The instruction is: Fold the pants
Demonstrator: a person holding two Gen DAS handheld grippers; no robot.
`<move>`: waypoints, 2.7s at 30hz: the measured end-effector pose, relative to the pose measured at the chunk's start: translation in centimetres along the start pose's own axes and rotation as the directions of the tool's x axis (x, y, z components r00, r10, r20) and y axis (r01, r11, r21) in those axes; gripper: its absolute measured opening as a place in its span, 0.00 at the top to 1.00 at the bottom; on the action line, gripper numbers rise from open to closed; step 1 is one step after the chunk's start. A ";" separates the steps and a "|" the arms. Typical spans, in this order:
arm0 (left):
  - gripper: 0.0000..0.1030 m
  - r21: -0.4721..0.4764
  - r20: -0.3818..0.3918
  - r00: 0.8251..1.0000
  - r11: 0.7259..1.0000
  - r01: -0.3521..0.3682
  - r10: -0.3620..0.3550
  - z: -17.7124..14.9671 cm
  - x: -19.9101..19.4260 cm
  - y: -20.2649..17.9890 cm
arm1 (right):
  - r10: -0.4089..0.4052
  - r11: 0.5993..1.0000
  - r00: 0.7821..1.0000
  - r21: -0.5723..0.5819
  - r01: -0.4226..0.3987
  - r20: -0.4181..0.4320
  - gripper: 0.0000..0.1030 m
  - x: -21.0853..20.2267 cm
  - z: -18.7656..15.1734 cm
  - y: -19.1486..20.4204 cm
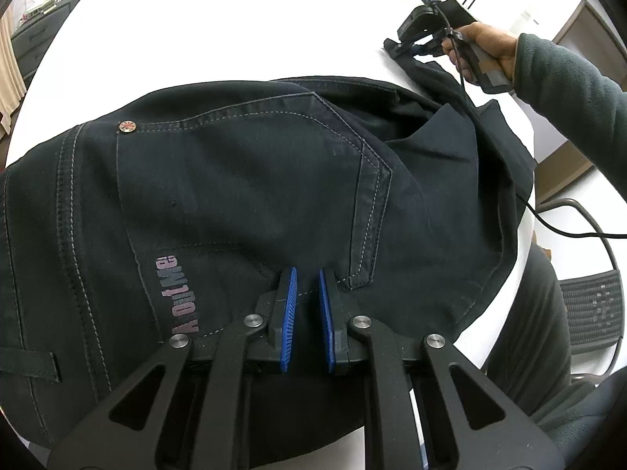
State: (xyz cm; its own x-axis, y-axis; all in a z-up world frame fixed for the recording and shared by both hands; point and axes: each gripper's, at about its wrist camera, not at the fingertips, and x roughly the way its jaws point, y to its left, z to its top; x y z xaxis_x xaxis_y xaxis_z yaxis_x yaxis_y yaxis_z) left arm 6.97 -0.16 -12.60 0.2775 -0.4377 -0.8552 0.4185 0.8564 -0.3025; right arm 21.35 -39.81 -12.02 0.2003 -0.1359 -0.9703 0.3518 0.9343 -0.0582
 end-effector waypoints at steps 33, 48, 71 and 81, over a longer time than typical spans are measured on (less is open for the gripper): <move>0.89 -0.268 0.022 0.997 0.961 0.074 -0.070 1.0 2.5 1.7 | 0.359 0.803 0.713 0.191 -0.565 0.602 0.92 -22.0 -9.8 -20.9; 0.89 -0.240 0.013 1.000 0.970 0.030 -0.027 2.0 2.6 -1.1 | 0.376 0.564 0.705 0.455 -0.689 0.602 0.92 -9.6 -20.2 -31.7; 0.89 -0.220 0.000 0.999 0.974 -0.048 0.050 2.9 2.8 -4.3 | 0.261 0.366 0.716 0.620 -0.694 0.647 0.95 -4.6 -27.8 -35.6; 0.89 -0.231 0.008 0.999 0.972 -0.033 0.035 2.7 2.7 -3.8 | 0.344 0.249 0.630 0.579 -0.776 0.696 0.55 -4.8 -28.4 -35.1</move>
State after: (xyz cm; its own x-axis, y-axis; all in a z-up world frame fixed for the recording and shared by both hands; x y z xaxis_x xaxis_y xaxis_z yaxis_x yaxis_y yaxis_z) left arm 8.49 -5.29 -12.59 0.2987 -0.4092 -0.8622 0.1982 0.9103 -0.3634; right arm -17.91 -62.55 -11.96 0.8837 0.0063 -0.4680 0.4621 0.1474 0.8745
